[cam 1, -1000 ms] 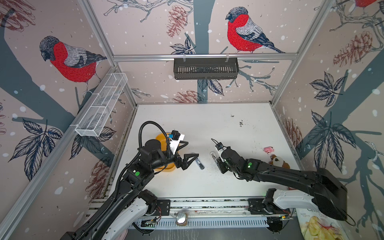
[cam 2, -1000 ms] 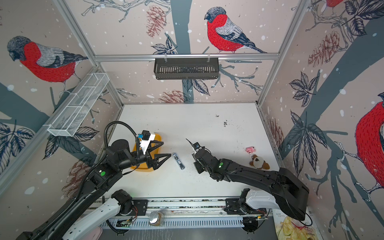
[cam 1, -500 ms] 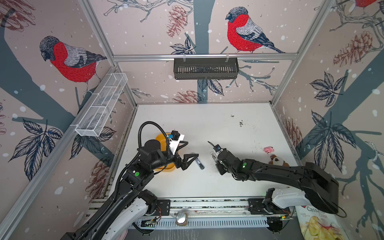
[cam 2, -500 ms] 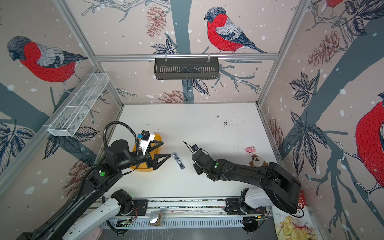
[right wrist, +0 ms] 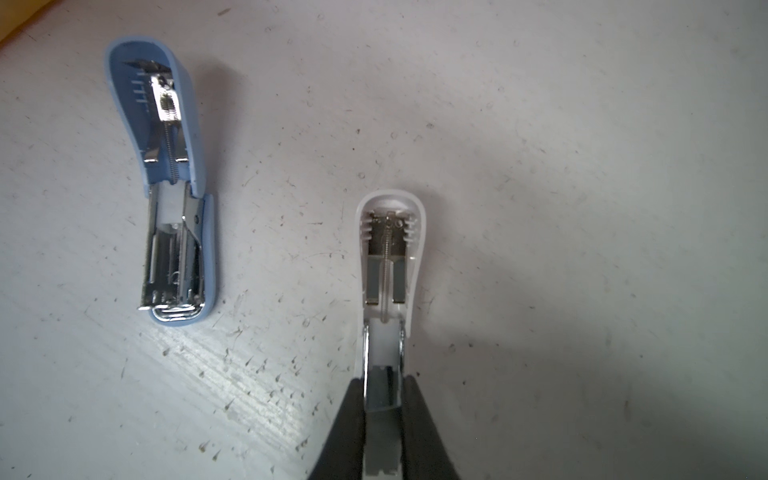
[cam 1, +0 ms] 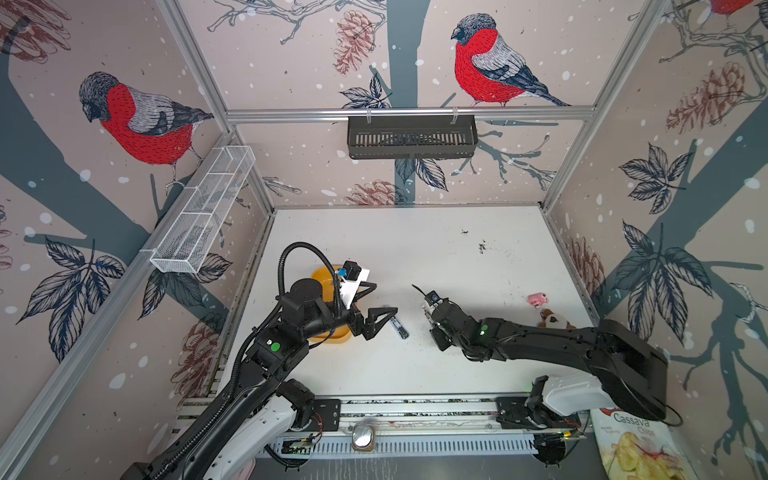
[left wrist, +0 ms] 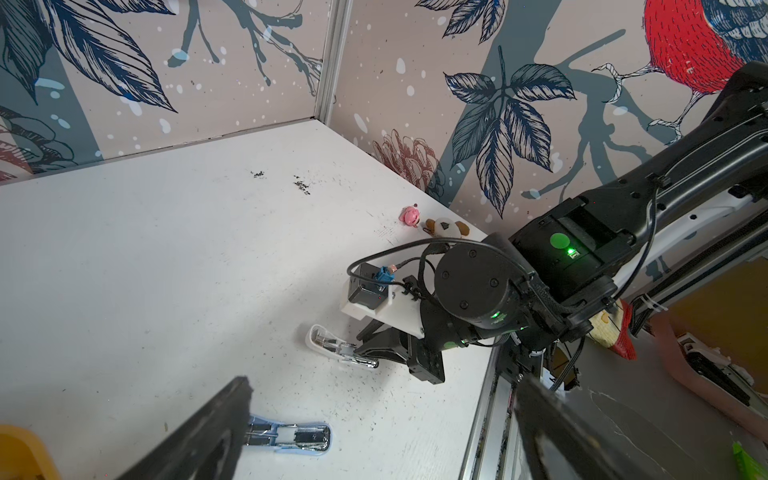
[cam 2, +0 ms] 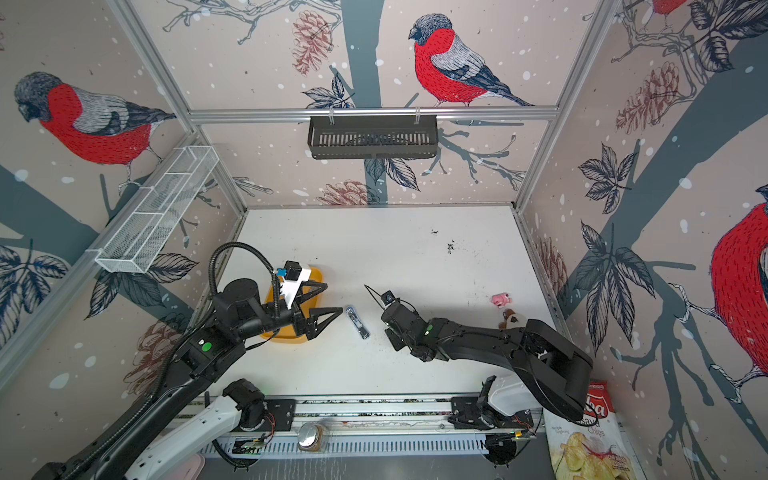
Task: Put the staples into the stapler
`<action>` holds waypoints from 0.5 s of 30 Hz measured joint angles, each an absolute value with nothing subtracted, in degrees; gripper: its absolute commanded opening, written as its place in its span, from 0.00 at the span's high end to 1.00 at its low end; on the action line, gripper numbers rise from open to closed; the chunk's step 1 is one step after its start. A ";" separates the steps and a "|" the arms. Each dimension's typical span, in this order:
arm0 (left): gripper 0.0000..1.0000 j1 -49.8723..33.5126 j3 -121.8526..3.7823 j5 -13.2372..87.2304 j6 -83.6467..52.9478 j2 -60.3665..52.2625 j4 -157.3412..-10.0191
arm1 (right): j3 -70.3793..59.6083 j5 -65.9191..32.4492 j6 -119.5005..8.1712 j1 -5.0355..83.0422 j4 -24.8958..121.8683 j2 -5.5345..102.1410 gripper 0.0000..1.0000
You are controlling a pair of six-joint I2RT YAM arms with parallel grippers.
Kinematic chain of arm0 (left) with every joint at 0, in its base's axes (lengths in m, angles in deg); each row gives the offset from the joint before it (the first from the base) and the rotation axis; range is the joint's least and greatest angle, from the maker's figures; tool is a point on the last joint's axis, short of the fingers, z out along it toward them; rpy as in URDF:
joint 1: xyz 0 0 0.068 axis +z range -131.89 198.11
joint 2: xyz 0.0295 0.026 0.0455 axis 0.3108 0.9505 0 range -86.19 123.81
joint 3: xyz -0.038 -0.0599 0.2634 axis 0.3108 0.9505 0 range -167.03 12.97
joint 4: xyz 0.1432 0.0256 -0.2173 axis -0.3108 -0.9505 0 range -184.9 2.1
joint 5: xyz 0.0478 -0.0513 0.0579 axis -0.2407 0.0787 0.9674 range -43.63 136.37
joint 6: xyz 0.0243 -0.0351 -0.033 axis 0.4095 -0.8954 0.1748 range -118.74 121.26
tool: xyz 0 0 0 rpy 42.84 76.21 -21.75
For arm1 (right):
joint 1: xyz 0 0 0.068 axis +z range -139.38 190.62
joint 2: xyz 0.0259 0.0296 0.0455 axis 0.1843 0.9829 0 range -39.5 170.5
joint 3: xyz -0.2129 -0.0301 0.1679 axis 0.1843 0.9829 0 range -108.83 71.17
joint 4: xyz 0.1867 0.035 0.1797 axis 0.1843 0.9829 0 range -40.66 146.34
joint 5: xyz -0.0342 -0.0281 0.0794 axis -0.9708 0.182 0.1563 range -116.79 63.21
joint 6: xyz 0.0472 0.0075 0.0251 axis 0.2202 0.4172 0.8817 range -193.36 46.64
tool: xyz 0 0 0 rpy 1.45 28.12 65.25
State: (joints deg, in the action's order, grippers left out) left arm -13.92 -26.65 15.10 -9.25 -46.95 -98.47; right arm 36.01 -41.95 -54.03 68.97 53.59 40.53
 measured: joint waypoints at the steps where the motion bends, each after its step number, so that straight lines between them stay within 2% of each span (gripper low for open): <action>1: 0.02 -13.92 -26.65 15.10 -9.25 -46.95 -98.47 | 35.97 -41.95 -54.03 69.01 53.52 40.58 0.83; 15: 0.02 -13.92 -26.65 15.39 -9.00 -47.13 -98.47 | 35.81 -42.19 -53.99 69.03 52.25 42.13 0.83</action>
